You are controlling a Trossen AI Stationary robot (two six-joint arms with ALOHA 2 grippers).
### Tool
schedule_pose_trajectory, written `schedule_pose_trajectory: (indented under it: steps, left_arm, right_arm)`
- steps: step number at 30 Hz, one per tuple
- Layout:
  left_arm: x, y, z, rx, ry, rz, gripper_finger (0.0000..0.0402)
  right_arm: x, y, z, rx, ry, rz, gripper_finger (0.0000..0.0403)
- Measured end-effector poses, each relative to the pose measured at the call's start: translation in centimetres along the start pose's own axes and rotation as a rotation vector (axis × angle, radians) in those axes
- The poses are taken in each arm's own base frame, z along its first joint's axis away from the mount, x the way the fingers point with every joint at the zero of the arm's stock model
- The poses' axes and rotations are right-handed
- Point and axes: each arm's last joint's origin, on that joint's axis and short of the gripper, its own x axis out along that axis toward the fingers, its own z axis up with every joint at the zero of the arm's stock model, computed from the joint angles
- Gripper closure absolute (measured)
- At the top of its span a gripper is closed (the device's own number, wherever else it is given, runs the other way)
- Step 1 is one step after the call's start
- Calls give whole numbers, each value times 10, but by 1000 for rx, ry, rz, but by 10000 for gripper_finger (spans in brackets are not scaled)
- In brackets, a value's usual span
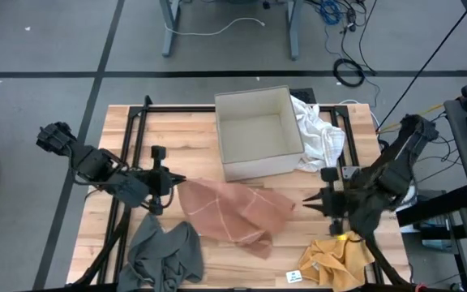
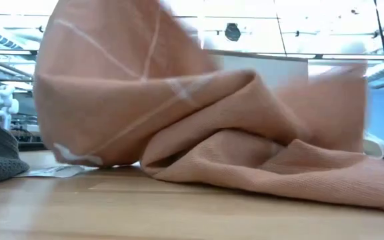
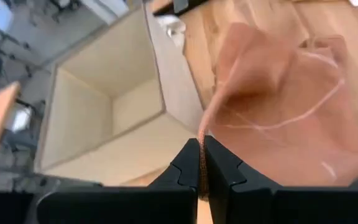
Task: Fold towel
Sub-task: Fold the brown towel
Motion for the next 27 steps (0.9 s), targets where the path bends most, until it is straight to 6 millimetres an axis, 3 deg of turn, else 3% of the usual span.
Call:
schedule_pose_trajectory:
  steps: [6, 10, 17, 27]
  left_arm:
    - [10, -10, 3, -13, 39, -61, 392]
    - [20, -17, 5, 4, 67, -64, 392]
    - [37, -27, 8, 32, 122, -71, 392]
    - [50, -36, 10, 34, 152, -68, 392]
  right_arm:
    - [32, 23, -12, 41, 105, -64, 272]
    - [65, 49, -22, 56, 70, -19, 247]
    - [126, 92, -32, 21, -14, 125, 242]
    - [188, 133, -44, -29, -18, 88, 243]
